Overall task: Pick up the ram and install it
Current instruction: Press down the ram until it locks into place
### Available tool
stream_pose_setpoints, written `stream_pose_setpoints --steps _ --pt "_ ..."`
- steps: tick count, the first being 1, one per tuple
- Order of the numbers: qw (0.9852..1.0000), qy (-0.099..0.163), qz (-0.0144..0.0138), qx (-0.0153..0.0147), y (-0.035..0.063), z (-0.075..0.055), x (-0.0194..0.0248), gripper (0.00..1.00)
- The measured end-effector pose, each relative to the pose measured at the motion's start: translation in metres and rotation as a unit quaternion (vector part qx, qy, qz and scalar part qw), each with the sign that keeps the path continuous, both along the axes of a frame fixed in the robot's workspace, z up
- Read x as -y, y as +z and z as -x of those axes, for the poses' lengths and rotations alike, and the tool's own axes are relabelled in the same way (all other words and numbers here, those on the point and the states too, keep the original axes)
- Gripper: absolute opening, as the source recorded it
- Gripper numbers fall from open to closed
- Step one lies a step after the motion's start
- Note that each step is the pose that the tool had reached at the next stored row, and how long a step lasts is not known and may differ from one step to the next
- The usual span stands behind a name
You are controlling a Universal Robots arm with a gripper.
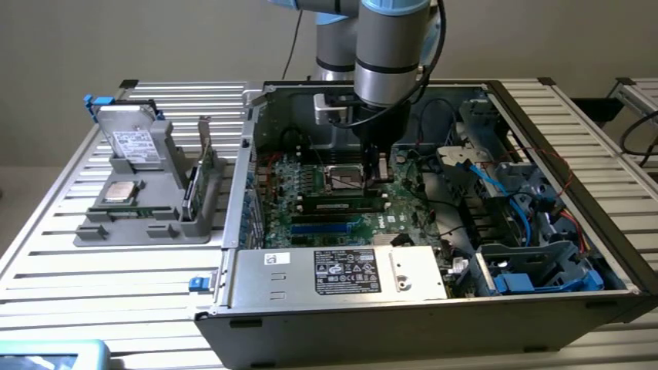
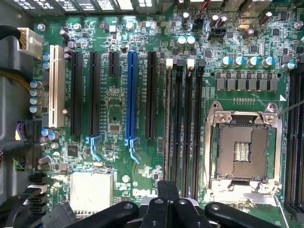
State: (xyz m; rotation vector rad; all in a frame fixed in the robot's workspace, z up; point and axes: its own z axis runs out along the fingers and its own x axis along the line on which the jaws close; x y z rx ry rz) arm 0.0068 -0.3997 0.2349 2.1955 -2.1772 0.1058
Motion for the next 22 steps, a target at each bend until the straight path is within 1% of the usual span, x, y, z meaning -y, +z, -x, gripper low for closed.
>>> stream_pose_setpoints --steps 1,3,12,18,20,22 --pt "1.0 0.0 0.0007 -0.0002 -0.0001 0.0 -0.0002 0.11" --pt "1.0 -0.001 0.0008 -0.0002 -0.0001 0.0 -0.0003 0.11" --pt "1.0 -0.005 0.0007 -0.0002 -0.0028 0.0 -0.0022 0.11" --pt "0.9999 -0.013 0.0008 -0.0003 -0.0029 0.0 -0.0023 0.11" --pt "0.9999 -0.013 0.0015 -0.0002 -0.003 0.0 -0.0024 0.11" --pt "0.9999 -0.013 0.0035 -0.0002 -0.003 -0.0001 -0.0023 0.11"
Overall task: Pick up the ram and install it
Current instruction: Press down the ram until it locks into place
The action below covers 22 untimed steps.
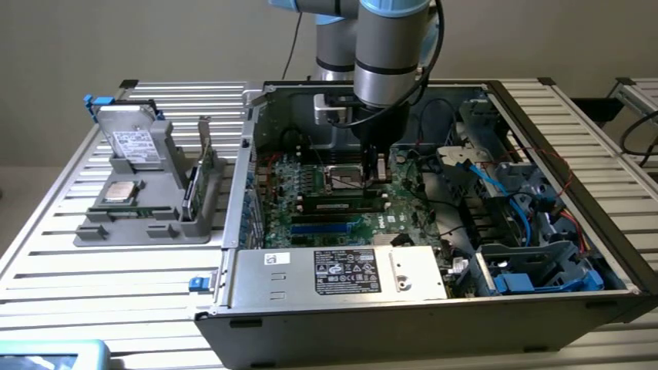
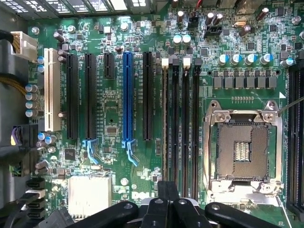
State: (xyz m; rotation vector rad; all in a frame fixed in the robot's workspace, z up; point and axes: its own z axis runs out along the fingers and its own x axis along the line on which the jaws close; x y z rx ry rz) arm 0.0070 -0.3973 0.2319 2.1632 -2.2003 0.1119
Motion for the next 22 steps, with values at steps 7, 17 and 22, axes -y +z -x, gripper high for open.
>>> stream_pose_setpoints --steps 7,17,22 --pt "1.0 0.0 0.002 0.0 -0.0002 -0.0004 0.0 0.11" --pt "1.0 0.0 0.0019 0.0 -0.0037 -0.0006 0.0 0.11" --pt "1.0 0.0 0.0021 0.0 -0.0052 -0.0006 0.0 0.11"
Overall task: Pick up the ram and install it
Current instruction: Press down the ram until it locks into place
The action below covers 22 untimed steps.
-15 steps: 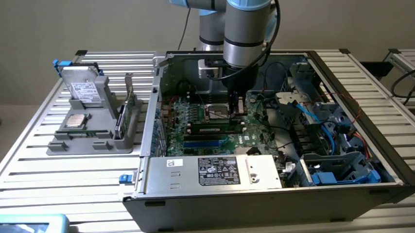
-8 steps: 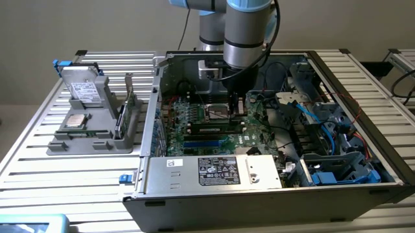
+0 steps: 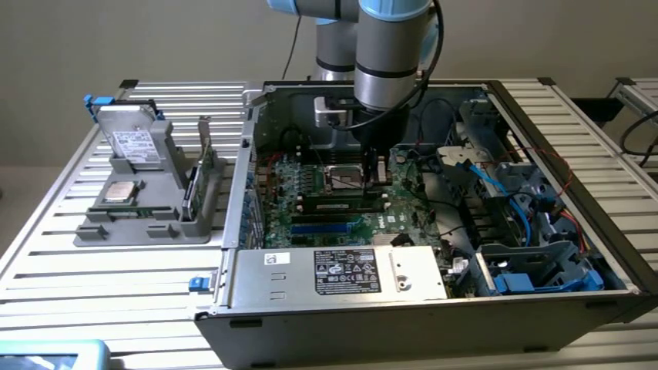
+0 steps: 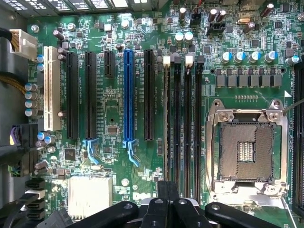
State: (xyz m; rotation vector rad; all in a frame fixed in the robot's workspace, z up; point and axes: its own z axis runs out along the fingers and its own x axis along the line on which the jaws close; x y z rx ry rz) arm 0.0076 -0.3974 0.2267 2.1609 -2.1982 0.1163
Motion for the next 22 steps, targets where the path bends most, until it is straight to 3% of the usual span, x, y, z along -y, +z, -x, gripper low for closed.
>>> stream_pose_setpoints --steps 10,12,15,22 --pt "1.0 0.0 -0.0004 0.0 -0.0004 0.0 -0.0001 0.11" --pt "1.0 0.0 -0.0004 0.0001 0.0066 0.002 -0.0001 0.11" --pt "1.0 0.0 -0.0005 0.0 0.0123 0.012 -0.0001 0.11" --pt "1.0 0.0 -0.0005 0.0005 0.0124 0.043 0.0 0.11"
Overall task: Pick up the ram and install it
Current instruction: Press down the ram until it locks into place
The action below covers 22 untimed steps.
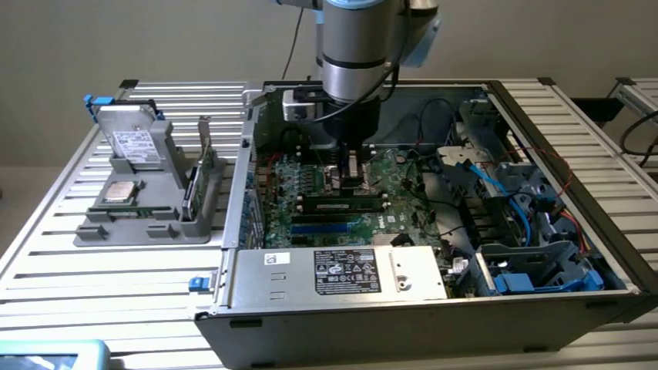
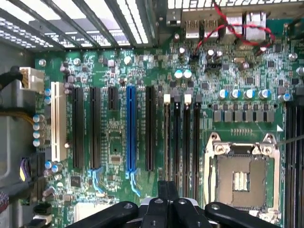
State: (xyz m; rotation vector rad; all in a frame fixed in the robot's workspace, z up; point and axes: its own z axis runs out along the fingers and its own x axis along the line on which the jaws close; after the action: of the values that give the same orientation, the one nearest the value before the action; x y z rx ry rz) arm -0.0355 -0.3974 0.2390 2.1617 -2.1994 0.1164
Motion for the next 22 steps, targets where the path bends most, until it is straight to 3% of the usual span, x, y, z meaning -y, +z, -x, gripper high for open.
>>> stream_pose_setpoints --steps 4,9,22 --pt "1.0 0.0 0.0 0.0009 -0.0031 0.011 0.0 0.11" --pt "1.0 0.0 -0.0001 0.0013 -0.0066 0.013 -0.003 0.11" --pt "1.0 0.0 0.0002 0.0014 -0.0129 0.015 -0.003 0.11"
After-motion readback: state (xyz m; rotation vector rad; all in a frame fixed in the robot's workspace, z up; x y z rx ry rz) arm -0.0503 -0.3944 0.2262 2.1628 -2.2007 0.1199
